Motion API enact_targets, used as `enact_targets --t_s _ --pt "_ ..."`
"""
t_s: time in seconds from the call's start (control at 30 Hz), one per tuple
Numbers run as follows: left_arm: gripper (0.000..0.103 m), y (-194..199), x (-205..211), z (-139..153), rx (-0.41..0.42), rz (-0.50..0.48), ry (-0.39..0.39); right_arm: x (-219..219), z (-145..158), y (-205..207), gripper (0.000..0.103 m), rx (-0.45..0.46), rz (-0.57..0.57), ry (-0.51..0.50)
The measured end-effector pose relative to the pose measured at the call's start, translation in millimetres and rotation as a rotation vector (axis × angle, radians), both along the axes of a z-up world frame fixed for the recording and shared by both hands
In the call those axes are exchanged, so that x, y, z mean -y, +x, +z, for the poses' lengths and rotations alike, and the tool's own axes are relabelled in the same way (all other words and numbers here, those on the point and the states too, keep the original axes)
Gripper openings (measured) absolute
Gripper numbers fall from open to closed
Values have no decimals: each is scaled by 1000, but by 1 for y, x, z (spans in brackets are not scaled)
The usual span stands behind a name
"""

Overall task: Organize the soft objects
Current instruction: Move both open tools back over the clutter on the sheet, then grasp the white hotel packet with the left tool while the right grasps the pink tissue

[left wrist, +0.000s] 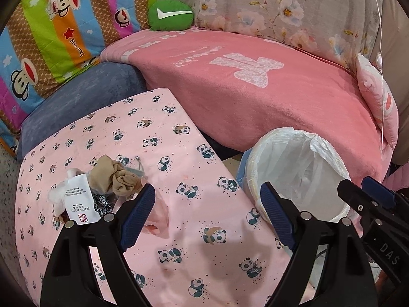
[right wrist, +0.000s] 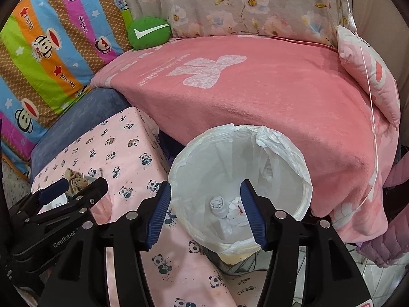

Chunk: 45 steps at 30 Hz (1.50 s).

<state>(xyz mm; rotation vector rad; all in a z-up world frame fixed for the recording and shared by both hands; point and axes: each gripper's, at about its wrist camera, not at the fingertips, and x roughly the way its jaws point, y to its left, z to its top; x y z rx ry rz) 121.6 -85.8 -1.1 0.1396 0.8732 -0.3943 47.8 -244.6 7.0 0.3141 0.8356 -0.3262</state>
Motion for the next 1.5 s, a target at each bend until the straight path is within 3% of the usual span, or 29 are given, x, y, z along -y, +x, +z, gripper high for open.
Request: enact_targets --t_s 0.17,0.63,1.23,1.5 --pt "89 0 -20 -2 8 50 1 -14 0 4 58 -9 30 -1" --pt "90 8 -80 -17 3 176 72 -77 -15 23 58 -60 162 -3" --pt "90 25 -160 -61 -103 317 97 -139 -41 51 58 -105 270 19" --pt "90 33 -181 -77 -151 346 64 -158 -60 69 58 -139 298 39"
